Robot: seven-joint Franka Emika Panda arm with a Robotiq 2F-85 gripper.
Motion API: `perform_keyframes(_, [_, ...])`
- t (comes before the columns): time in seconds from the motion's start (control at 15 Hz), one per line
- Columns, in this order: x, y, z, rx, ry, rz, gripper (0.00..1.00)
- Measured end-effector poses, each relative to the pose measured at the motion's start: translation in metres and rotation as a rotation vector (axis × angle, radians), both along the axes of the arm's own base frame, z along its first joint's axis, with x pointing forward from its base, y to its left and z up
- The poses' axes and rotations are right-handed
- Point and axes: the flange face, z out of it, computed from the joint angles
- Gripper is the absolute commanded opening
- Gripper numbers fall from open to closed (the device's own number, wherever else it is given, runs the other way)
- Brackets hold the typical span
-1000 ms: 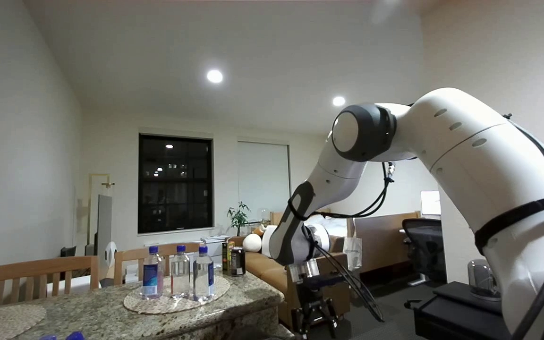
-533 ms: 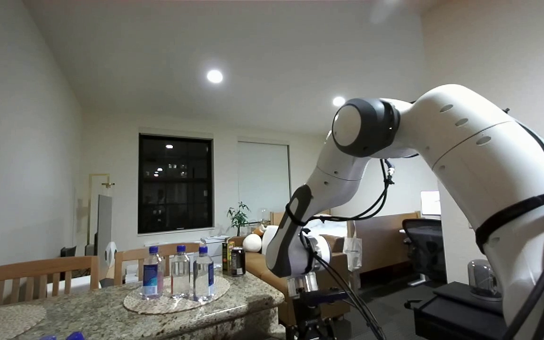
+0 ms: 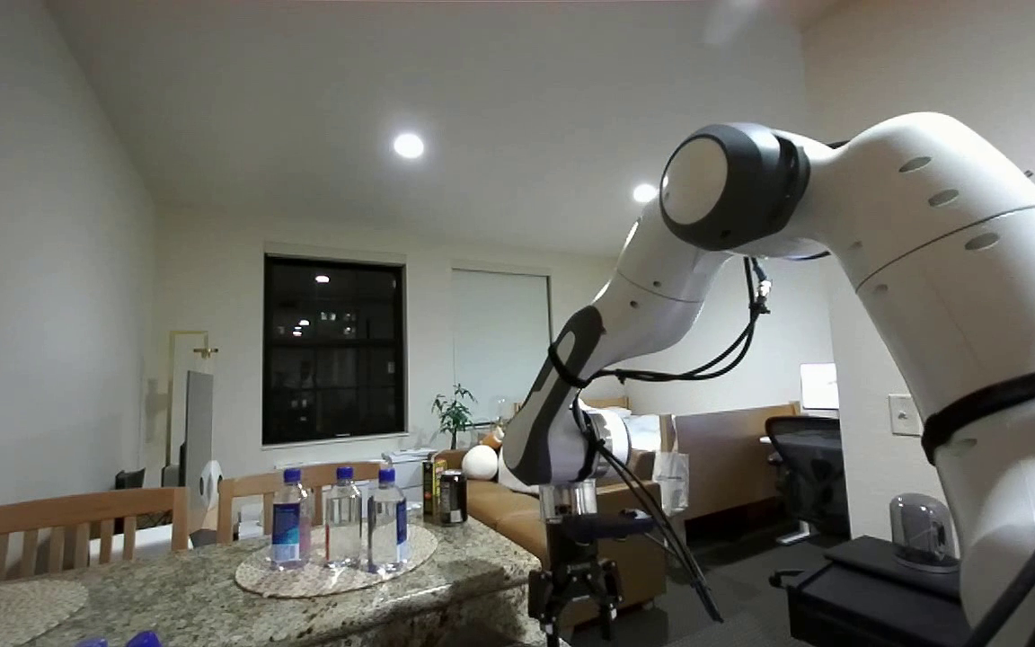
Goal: Move the grey towel to the left
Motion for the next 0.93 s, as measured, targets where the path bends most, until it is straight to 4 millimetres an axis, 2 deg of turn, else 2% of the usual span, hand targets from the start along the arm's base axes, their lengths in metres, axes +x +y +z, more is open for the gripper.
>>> perform_keyframes(0.2, [-0.010,0.008,0.008,0.001,-0.001,0.010,1.00])
perform_keyframes(0.6, [-0.038,0.013,-0.032,-0.009,0.018,0.006,1.00])
perform_keyframes(0.93, [-0.047,0.013,-0.059,0.033,-0.009,-0.097,1.00])
